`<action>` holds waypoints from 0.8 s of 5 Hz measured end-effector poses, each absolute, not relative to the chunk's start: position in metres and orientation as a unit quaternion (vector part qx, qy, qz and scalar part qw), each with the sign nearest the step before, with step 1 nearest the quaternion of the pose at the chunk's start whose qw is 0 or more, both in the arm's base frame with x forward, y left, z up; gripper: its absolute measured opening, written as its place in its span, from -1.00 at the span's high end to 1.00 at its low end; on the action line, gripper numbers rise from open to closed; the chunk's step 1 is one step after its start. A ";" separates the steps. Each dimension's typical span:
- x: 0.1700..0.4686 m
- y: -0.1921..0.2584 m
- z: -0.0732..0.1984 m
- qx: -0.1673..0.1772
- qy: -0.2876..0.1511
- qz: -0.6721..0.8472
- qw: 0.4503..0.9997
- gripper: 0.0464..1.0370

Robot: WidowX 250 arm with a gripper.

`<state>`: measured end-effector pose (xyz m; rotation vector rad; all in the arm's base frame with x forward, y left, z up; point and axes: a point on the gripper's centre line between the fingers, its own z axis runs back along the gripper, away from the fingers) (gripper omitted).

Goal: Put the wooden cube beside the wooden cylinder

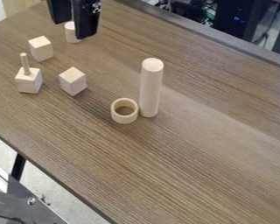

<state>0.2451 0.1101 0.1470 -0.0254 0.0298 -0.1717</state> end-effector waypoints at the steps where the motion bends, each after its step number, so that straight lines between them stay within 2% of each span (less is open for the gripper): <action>1: 0.244 0.109 0.139 -0.020 0.028 -0.085 0.996 -0.93; 2: 0.261 0.128 0.108 0.026 0.017 -0.074 0.997 -0.93; 3: 0.273 0.138 0.088 0.039 -0.005 -0.030 0.999 -0.93; 4: 0.270 0.151 0.073 0.039 -0.008 -0.002 0.999 -0.93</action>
